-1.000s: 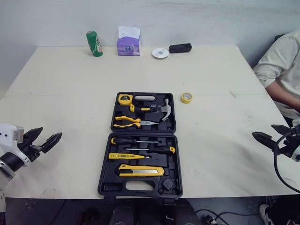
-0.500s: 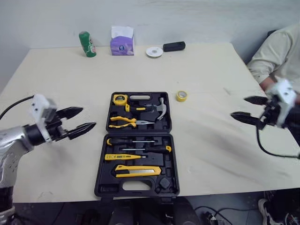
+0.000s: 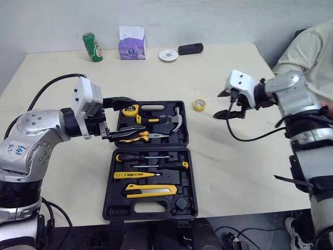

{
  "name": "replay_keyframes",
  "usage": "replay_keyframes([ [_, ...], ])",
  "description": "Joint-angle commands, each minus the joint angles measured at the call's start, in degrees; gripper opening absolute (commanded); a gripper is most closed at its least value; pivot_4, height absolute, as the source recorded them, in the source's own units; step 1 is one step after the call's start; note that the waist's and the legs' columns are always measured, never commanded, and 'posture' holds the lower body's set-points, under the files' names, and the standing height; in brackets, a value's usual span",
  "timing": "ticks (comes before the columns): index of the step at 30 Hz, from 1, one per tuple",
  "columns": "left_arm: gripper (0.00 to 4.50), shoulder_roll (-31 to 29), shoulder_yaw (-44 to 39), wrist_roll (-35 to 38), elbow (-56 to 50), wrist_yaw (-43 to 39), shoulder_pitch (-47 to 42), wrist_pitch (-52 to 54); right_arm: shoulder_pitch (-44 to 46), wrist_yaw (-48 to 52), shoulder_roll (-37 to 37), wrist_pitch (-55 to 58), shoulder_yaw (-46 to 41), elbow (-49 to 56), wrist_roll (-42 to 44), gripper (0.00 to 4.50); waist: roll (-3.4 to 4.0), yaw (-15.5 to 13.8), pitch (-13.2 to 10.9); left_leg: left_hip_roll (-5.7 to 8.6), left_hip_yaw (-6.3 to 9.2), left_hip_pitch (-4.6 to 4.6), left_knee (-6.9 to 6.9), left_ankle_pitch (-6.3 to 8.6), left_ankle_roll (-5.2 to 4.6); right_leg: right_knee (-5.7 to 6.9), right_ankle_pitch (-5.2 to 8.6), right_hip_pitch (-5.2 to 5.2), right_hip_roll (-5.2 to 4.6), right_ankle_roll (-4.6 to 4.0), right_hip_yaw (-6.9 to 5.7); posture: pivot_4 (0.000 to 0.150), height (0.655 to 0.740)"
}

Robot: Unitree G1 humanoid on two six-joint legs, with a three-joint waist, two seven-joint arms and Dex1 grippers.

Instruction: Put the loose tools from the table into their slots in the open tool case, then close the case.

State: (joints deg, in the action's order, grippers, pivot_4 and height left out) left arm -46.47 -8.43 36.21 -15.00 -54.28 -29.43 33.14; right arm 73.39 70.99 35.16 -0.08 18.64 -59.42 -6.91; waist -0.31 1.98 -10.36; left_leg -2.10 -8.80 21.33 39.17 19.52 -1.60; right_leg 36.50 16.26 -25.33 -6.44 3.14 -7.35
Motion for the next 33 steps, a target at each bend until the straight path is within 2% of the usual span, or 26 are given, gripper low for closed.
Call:
replay_keyframes([
  [1, 4.48, 0.4, -0.7, -0.5, -0.9, 0.9, -0.6, -1.0, 3.8, -4.3, -2.8, -4.4, 0.7, -4.8, -3.6, 4.5, 0.0, 0.0, 0.0, 0.0, 0.0, 0.0, 0.0, 0.0, -0.01, 0.01, 0.0, 0.0, 0.0, 0.0, 0.0, 0.15, 0.7316],
  [13, 4.48, 1.8, -1.1, 0.2, -1.4, 2.5, -1.5, -0.2, 6.4, -16.0, -11.3, -5.8, 1.0, -15.0, -11.1, 4.5, 0.0, 0.2, 0.0, 0.02, 0.05, 0.04, 0.01, -0.04, -0.02, 0.05, 0.0, -0.01, -0.03, 0.0, 0.0, 0.15, 0.7316],
  [16, 4.5, 2.0, -1.2, 0.3, -2.0, 2.9, -1.1, 0.0, 6.4, -18.5, -12.5, -4.8, 0.9, -15.9, -12.3, 3.63, 0.0, 0.6, 0.0, 0.02, 0.06, 0.04, 0.01, -0.05, 0.0, 0.07, 0.0, -0.01, -0.03, 0.0, 0.0, 0.15, 0.7316],
  [20, 4.5, 2.0, -1.3, 0.7, -2.8, 3.3, -0.8, 0.6, 6.3, -21.6, -13.5, -4.5, 1.0, -16.6, -13.6, 1.59, 0.0, 1.1, 0.0, 0.02, 0.08, 0.04, 0.01, -0.07, 0.0, 0.09, 0.0, -0.01, -0.03, 0.0, 0.0, 0.15, 0.7316],
  [33, 4.5, 2.4, -0.8, 1.0, -3.8, 4.0, -0.8, 2.1, 5.5, -28.5, -15.9, -4.4, 0.1, -17.6, -15.0, 1.59, 0.0, 1.3, 0.0, 0.02, 0.1, 0.02, 0.01, -0.1, 0.04, 0.15, 0.0, -0.01, -0.03, 0.0, 0.02, 0.15, 0.7316],
])
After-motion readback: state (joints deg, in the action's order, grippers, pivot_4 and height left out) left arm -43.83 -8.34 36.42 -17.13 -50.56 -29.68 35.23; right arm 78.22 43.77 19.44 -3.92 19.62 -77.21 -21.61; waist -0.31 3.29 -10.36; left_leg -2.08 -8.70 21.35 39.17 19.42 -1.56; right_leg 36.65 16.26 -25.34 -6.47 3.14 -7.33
